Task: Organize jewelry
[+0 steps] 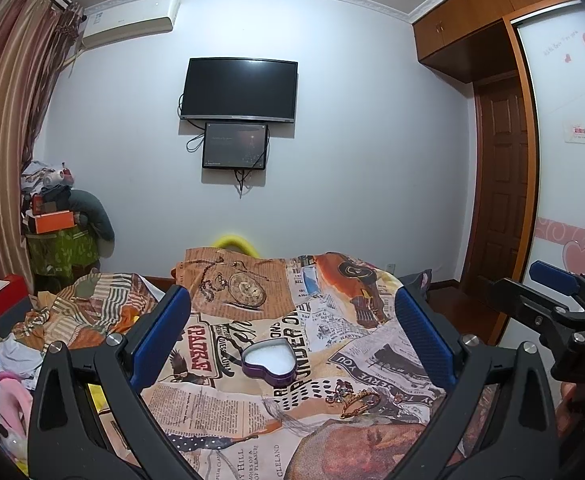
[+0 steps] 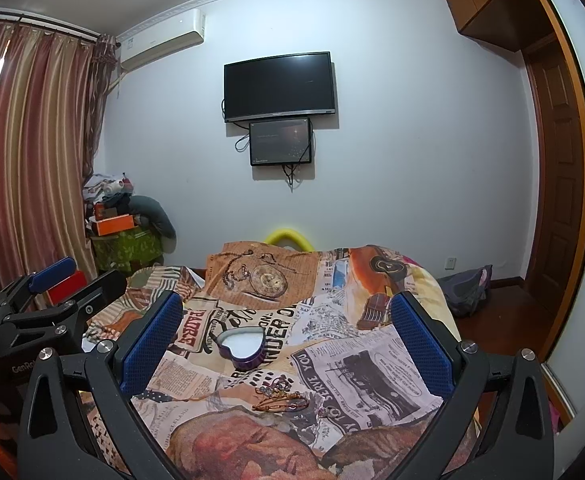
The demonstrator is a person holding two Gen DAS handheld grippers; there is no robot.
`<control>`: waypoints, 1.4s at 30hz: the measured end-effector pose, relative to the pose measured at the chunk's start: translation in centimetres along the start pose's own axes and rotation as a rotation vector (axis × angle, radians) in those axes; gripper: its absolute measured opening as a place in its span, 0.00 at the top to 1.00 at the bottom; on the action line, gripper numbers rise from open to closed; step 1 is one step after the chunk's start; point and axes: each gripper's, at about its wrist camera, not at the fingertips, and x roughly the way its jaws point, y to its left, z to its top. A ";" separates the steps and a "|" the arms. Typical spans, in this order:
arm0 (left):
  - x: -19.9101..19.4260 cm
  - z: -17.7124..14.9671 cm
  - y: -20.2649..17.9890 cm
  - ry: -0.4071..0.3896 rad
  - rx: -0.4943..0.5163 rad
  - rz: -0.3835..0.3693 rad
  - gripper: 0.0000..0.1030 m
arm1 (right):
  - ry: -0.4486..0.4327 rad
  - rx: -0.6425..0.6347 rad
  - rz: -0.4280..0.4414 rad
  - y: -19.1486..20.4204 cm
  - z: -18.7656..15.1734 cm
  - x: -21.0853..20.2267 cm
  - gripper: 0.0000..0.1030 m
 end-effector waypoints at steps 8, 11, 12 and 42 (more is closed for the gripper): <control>0.0 0.0 0.0 0.000 0.001 0.001 0.00 | 0.002 0.002 0.001 -0.1 -0.1 0.0 0.00; 0.0 0.0 0.1 0.003 0.001 -0.001 0.00 | 0.004 0.003 0.002 0.0 -0.2 0.0 0.00; -0.1 0.1 0.1 0.003 0.001 0.000 0.00 | 0.004 0.004 0.002 -0.1 -0.3 0.1 0.00; 0.8 -0.4 -0.1 0.014 0.004 0.002 0.00 | 0.033 0.012 0.001 -0.1 -0.6 0.4 0.00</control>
